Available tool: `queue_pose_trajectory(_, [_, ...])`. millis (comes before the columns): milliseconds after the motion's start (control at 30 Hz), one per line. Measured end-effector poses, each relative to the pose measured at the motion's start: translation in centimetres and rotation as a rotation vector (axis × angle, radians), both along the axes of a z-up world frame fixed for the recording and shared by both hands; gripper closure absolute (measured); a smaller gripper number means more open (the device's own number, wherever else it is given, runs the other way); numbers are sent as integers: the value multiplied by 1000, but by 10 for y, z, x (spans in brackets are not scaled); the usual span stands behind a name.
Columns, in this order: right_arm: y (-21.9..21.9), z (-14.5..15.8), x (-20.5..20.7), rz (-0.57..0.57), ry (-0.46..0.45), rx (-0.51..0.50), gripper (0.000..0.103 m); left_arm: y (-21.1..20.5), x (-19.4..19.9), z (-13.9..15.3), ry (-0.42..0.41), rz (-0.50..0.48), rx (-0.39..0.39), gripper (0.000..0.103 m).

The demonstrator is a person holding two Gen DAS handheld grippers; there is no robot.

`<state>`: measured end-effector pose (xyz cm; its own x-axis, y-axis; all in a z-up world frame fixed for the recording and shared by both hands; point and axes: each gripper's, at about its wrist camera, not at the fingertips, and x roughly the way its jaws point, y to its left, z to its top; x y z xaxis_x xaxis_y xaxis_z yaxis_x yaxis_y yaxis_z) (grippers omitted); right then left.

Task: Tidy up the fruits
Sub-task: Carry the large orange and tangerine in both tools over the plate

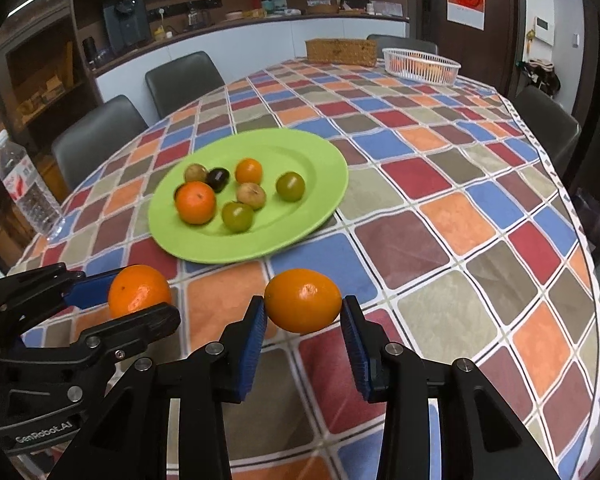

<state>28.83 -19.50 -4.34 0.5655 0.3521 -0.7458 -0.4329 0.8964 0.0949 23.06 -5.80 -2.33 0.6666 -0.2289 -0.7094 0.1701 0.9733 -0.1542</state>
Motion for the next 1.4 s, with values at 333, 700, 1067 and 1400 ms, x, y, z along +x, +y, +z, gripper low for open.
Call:
queue_pose_trajectory(333, [12,32,-14,-13,-83,14,64,16,-11,29,-84,-10,19,64])
queue_pose_trajectory(700, [29,55,-12,-49,-132,46,64,39,-6,53,-161,-9,34,64])
queue_pose_trajectory(1067, [59,66,7,-53,-160,34,64,68,20,60,-188,0,44,64])
queue_pose_trajectory(1400, [82,64,40,-50,-160,12,64,92,59,56,-175,9,42,64])
